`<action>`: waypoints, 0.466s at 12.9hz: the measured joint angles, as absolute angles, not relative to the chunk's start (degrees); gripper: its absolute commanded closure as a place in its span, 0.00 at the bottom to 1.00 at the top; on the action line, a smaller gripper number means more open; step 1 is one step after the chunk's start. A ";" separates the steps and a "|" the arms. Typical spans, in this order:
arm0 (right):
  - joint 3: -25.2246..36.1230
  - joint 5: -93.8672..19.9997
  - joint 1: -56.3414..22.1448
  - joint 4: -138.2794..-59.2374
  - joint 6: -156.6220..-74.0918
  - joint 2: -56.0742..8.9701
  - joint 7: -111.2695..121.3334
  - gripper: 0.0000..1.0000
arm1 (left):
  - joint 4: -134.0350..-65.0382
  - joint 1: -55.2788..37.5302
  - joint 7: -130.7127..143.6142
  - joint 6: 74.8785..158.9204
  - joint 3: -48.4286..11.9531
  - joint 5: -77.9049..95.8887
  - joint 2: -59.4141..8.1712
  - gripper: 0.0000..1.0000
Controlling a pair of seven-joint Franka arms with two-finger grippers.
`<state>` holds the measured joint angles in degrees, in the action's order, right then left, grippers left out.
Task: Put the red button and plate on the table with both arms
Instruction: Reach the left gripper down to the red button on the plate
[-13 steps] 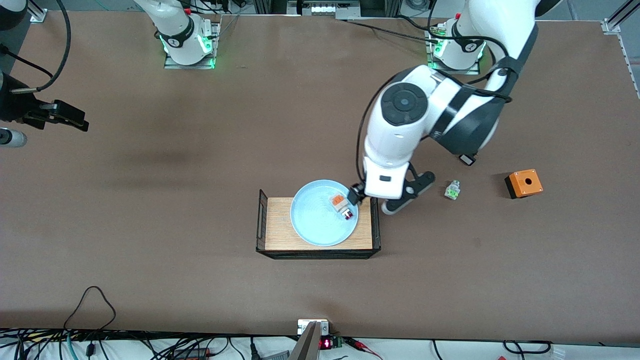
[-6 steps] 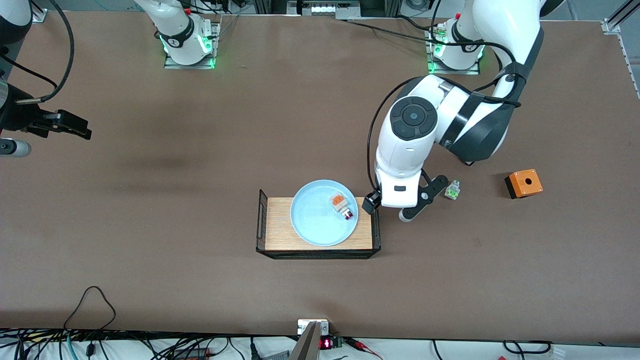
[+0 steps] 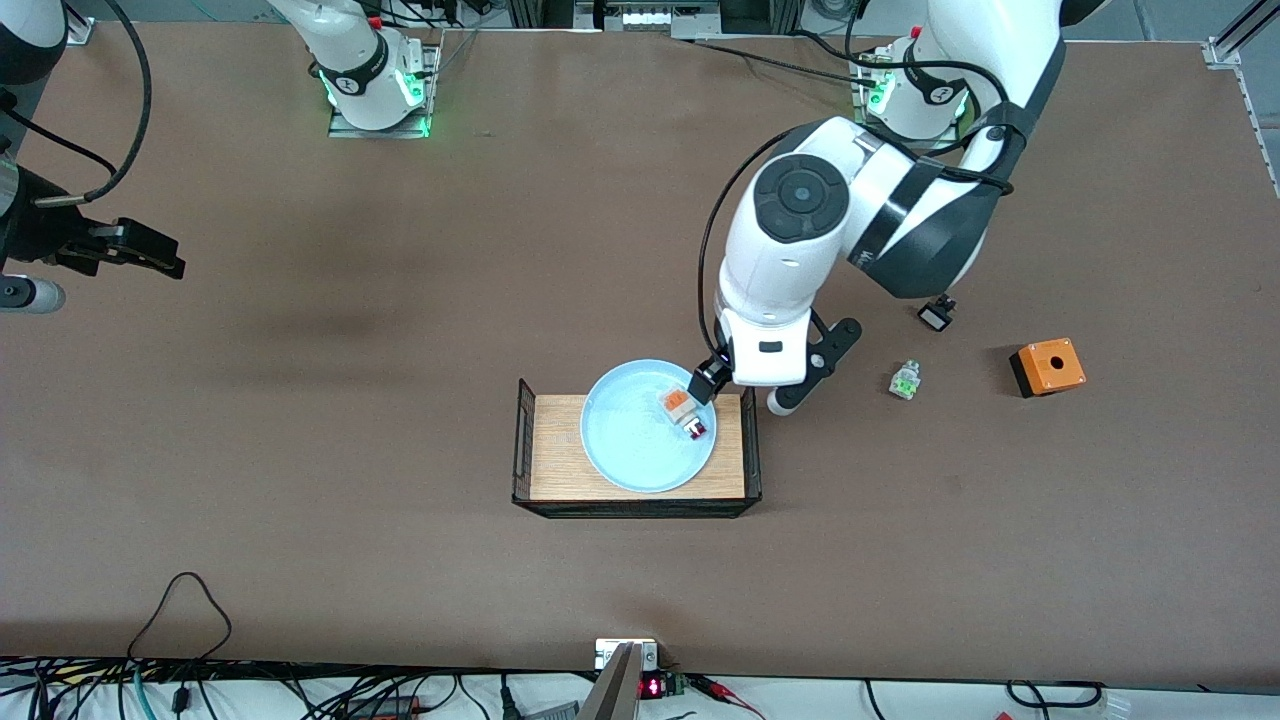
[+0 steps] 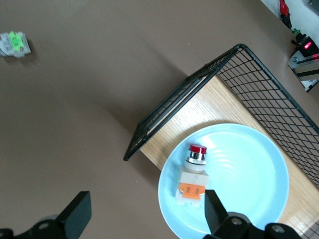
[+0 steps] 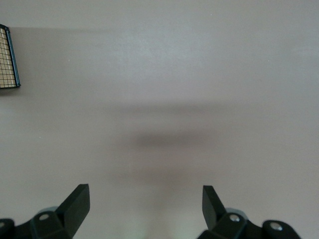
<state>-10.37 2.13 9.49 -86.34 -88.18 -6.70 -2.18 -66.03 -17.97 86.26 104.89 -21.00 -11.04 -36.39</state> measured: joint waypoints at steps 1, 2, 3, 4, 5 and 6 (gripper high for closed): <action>-10.48 2.13 9.43 -86.23 -88.18 -6.70 -2.18 0.00 | -66.09 -17.98 86.26 105.90 -20.55 -10.24 -36.47 0.00; -10.53 2.13 9.35 -86.16 -88.14 -6.69 -2.18 0.00 | -66.15 -18.10 86.26 106.67 -20.47 -9.99 -36.61 0.00; -10.53 2.13 9.31 -86.14 -88.06 -6.67 -2.18 0.00 | -66.20 -18.38 86.28 107.23 -20.47 -9.96 -36.72 0.00; -10.53 2.14 9.30 -86.13 -87.93 -6.63 -2.18 0.00 | -66.24 -18.75 86.36 108.13 -20.47 -9.96 -36.84 0.00; -10.53 2.16 9.30 -86.12 -87.63 -6.52 -2.18 0.00 | -66.25 -19.13 86.64 109.33 -20.47 -9.96 -37.10 0.00; -10.53 2.18 9.30 -86.11 -87.08 -6.38 -2.18 0.00 | -66.28 -19.47 87.31 110.57 -20.43 -9.96 -37.53 0.00</action>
